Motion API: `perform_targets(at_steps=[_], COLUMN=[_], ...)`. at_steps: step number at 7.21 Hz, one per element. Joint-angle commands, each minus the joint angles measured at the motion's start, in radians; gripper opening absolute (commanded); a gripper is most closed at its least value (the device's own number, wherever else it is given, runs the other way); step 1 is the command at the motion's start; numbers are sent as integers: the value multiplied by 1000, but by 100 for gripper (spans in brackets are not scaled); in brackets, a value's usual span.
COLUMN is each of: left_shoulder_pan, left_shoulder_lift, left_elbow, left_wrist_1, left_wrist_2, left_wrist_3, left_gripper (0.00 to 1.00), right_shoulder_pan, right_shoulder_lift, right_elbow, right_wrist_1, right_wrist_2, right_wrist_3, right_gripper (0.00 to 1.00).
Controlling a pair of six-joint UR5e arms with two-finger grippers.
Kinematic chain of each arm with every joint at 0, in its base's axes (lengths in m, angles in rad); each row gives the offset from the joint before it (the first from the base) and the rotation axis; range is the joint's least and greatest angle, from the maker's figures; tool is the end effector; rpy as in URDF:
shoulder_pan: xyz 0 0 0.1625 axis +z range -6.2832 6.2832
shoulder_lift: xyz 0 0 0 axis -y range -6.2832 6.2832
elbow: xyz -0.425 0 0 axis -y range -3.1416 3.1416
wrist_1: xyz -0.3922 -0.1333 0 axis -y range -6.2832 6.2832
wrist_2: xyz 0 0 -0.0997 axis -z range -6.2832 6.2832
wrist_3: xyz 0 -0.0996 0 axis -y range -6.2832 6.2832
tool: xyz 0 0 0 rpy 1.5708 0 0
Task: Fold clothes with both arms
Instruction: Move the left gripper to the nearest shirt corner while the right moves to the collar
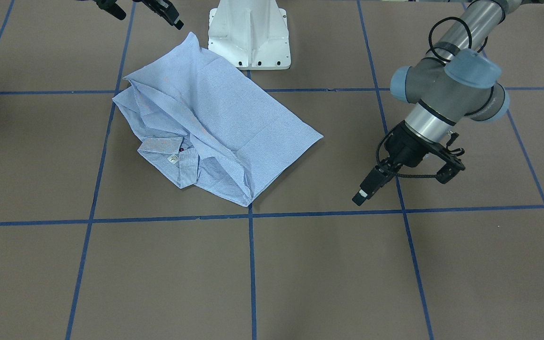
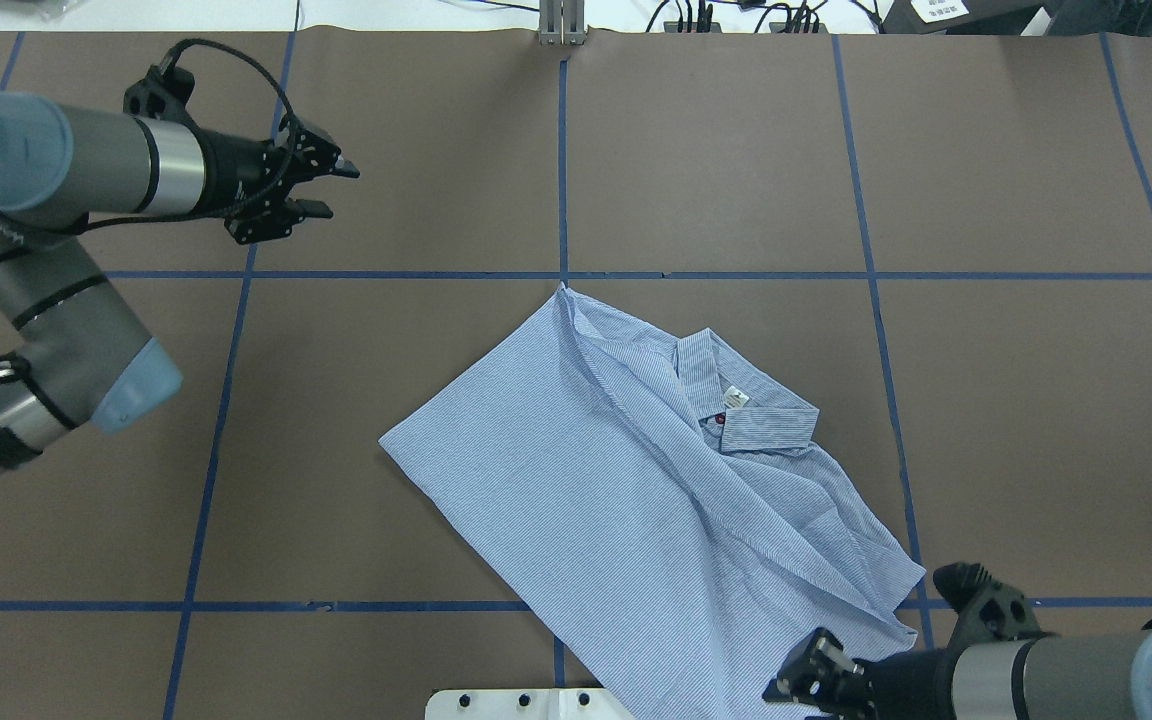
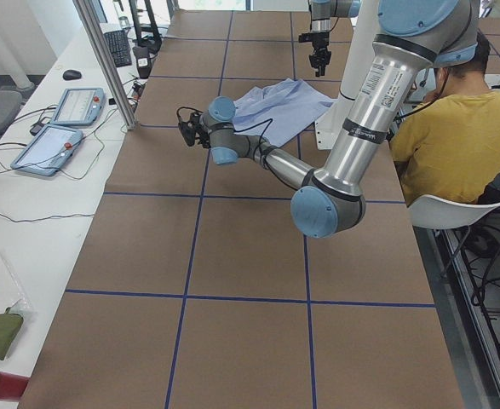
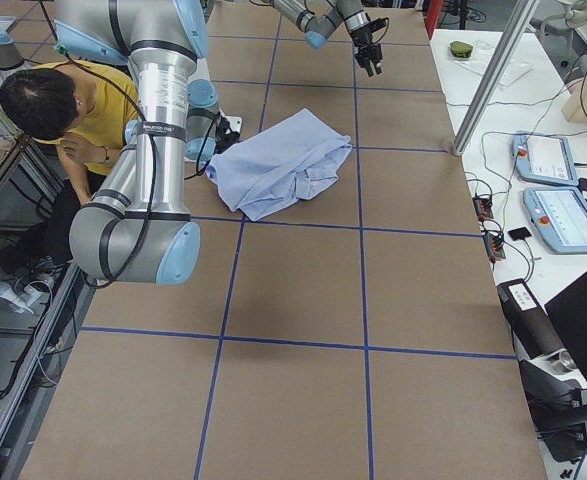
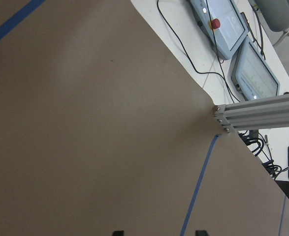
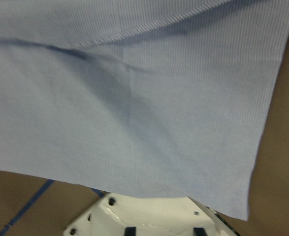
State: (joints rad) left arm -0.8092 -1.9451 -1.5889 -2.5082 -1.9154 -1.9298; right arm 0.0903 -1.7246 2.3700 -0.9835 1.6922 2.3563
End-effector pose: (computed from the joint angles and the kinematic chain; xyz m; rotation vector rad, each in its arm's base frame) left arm 0.3644 -0.5266 0.3336 0.0092 1.3842 -0.7543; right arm -0.3621 -0.1545 0.2853 -0.5307 -1.1476 0.6847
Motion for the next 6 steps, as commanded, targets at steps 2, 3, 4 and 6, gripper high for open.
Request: perform_targets(at_steps=[2, 3, 4, 6], left_shoulder_pan=[219, 275, 304, 344], left_shoulder_lift=[144, 137, 136, 138], left_elbow=[-91, -80, -80, -82], left_wrist_1=[9, 17, 17, 17], left_wrist_2=[183, 226, 236, 236], left_wrist_3=[-21, -21, -21, -21], left_gripper=[77, 77, 77, 75], right_shoulder_pan=[321, 413, 433, 468], right_shoulder_lift=[136, 143, 169, 238], right_elbow=[-67, -118, -173, -265], right_wrist_1=[-3, 0, 0, 2], right_wrist_2=[12, 12, -3, -2], right_wrist_3=[-2, -33, -125, -141], right_gripper=[100, 100, 100, 100])
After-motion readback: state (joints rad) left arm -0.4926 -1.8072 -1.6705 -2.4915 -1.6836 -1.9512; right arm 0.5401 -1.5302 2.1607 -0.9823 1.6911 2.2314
